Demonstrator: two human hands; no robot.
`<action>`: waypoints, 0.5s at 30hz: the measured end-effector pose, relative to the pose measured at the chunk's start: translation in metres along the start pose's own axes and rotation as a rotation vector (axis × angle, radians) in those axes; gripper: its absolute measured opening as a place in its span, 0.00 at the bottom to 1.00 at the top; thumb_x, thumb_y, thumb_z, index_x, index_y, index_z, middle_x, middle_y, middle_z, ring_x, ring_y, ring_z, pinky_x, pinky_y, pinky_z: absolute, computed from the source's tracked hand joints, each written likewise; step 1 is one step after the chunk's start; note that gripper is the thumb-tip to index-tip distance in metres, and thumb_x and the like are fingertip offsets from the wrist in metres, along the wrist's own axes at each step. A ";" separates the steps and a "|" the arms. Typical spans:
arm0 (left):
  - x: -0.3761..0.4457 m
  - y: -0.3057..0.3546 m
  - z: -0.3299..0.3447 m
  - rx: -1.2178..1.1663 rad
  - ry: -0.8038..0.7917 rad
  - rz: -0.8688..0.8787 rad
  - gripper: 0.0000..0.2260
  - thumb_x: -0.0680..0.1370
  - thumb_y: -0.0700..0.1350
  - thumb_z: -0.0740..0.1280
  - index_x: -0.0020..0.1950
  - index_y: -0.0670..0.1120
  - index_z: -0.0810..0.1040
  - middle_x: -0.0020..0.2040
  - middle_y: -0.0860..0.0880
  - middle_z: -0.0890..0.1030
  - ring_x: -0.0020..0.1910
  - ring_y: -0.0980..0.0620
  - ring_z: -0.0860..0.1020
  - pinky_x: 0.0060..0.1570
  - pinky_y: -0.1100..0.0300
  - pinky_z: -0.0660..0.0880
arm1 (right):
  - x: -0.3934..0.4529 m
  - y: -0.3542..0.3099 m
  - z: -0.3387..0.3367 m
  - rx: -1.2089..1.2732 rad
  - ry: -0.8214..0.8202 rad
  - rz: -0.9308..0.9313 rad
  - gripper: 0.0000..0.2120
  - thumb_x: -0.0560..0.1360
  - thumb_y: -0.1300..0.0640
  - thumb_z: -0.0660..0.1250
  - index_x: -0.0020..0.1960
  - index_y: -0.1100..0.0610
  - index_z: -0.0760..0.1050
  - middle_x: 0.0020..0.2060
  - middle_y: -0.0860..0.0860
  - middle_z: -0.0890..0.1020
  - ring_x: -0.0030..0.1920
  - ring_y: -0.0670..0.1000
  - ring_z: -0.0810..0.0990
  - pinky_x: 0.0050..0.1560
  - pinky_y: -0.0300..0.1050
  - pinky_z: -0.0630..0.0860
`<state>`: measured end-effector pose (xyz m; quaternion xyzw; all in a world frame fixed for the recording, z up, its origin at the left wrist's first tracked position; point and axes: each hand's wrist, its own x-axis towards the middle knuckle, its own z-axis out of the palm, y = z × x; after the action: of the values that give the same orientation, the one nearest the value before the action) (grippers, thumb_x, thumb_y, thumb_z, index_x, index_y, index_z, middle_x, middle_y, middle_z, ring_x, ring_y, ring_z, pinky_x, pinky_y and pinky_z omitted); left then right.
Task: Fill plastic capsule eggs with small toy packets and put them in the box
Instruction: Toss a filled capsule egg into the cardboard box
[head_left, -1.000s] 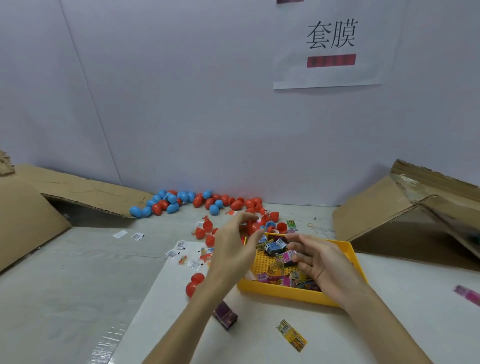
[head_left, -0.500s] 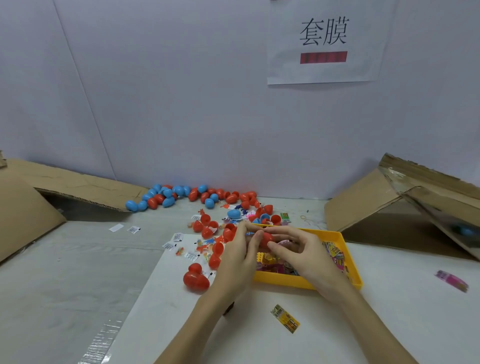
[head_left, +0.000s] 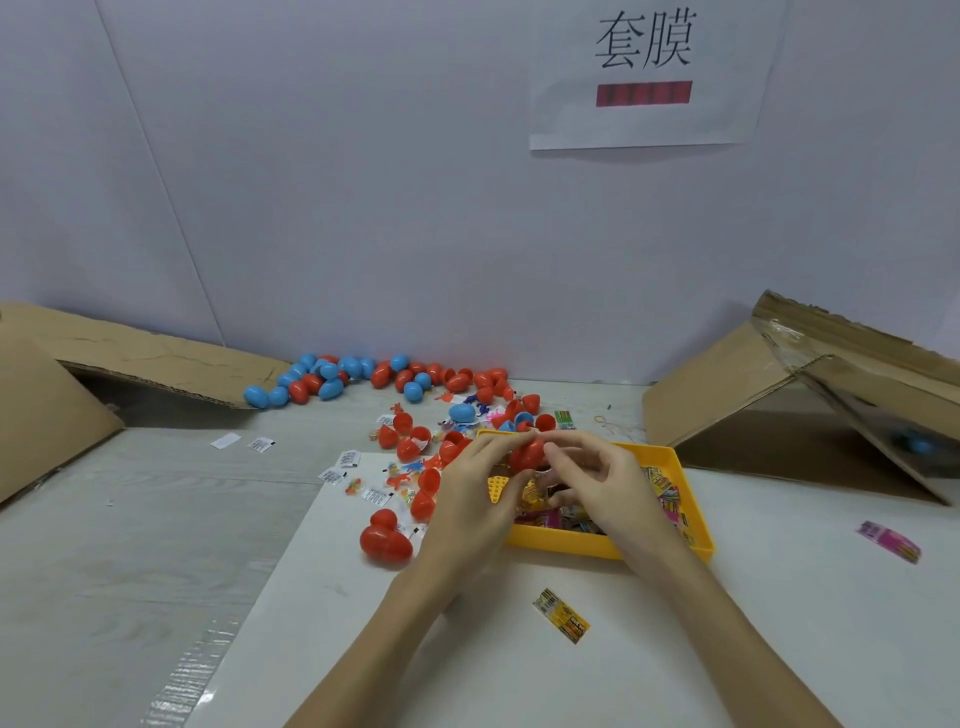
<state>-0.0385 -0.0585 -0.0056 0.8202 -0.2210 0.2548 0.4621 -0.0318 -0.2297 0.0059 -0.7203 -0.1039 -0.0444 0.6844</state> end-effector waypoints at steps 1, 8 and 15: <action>0.000 0.000 0.000 0.007 -0.013 0.007 0.19 0.79 0.38 0.72 0.70 0.48 0.78 0.62 0.55 0.81 0.61 0.58 0.78 0.61 0.63 0.77 | 0.000 0.001 -0.001 -0.021 -0.001 -0.010 0.10 0.80 0.56 0.71 0.62 0.52 0.82 0.49 0.52 0.87 0.48 0.53 0.87 0.44 0.45 0.85; 0.001 0.000 0.001 -0.073 -0.028 -0.046 0.17 0.77 0.41 0.75 0.65 0.46 0.77 0.58 0.53 0.80 0.55 0.57 0.81 0.54 0.62 0.80 | -0.001 0.002 -0.001 -0.089 0.026 0.037 0.13 0.79 0.47 0.70 0.48 0.58 0.83 0.38 0.53 0.87 0.38 0.49 0.85 0.37 0.39 0.80; 0.000 0.001 0.001 -0.048 0.004 -0.088 0.11 0.82 0.47 0.68 0.64 0.48 0.81 0.52 0.57 0.83 0.52 0.59 0.80 0.49 0.70 0.75 | -0.001 0.000 -0.001 -0.101 -0.017 -0.027 0.06 0.81 0.54 0.70 0.56 0.52 0.81 0.43 0.51 0.87 0.43 0.52 0.87 0.40 0.44 0.83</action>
<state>-0.0386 -0.0596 -0.0053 0.8172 -0.1900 0.2304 0.4929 -0.0325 -0.2305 0.0054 -0.7528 -0.1171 -0.0526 0.6456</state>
